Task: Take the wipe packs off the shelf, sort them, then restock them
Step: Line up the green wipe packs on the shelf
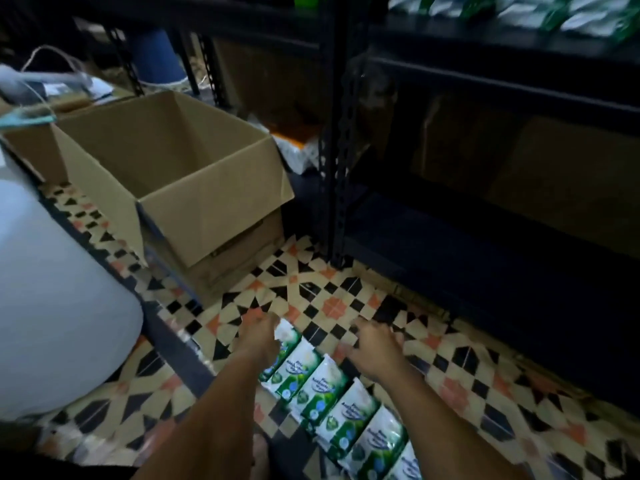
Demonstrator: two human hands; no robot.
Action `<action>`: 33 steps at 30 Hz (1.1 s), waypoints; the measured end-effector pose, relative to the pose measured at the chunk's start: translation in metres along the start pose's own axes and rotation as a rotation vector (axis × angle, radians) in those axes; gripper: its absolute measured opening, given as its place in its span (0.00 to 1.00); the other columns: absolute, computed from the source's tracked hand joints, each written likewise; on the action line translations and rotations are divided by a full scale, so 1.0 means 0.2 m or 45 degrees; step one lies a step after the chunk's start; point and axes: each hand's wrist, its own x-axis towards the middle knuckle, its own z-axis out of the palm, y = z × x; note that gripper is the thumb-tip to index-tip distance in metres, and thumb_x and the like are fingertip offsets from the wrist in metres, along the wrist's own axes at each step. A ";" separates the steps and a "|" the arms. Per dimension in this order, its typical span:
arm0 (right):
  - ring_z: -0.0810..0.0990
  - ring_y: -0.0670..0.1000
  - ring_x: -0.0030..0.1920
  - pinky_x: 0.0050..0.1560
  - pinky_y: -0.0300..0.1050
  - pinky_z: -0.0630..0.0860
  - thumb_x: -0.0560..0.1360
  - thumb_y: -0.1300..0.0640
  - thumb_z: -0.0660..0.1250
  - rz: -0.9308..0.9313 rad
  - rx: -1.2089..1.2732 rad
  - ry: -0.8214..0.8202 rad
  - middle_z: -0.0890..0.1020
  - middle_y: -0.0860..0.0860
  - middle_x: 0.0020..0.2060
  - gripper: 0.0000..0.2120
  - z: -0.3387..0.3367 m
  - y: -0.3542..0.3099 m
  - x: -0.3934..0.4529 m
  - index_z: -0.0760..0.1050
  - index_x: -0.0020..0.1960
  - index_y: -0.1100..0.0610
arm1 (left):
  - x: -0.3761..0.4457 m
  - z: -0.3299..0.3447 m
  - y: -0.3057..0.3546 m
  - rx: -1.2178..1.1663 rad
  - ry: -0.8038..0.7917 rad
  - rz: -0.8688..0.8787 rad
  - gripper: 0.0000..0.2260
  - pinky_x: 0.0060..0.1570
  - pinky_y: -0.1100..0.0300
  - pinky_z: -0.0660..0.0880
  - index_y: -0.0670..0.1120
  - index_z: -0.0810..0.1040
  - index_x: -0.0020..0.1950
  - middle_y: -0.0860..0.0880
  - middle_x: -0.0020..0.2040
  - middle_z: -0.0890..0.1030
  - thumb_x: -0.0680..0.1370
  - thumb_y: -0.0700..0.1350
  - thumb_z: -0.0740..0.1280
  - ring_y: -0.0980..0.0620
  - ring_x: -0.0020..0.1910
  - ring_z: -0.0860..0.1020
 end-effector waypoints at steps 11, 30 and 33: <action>0.57 0.59 0.77 0.73 0.66 0.48 0.70 0.32 0.71 -0.017 -0.053 -0.326 0.62 0.57 0.77 0.55 0.50 -0.22 0.17 0.47 0.81 0.59 | 0.06 0.17 -0.11 -0.169 -0.292 -0.255 0.31 0.65 0.48 0.73 0.46 0.65 0.75 0.40 0.70 0.73 0.75 0.54 0.69 0.40 0.66 0.74; 0.66 0.53 0.69 0.70 0.47 0.69 0.78 0.66 0.65 -0.171 0.651 -0.334 0.54 0.50 0.72 0.44 0.33 -0.35 0.23 0.40 0.82 0.51 | -0.02 -0.03 -0.07 -1.082 -0.206 -0.339 0.21 0.43 0.52 0.76 0.38 0.78 0.52 0.38 0.46 0.81 0.63 0.47 0.70 0.44 0.40 0.78; 0.70 0.51 0.64 0.65 0.46 0.73 0.76 0.68 0.69 -0.140 0.795 -0.161 0.60 0.50 0.69 0.44 0.16 -0.28 0.21 0.49 0.82 0.48 | -0.06 -0.15 0.10 -1.149 -0.243 -0.291 0.14 0.40 0.51 0.78 0.37 0.76 0.58 0.39 0.47 0.80 0.74 0.42 0.65 0.43 0.39 0.78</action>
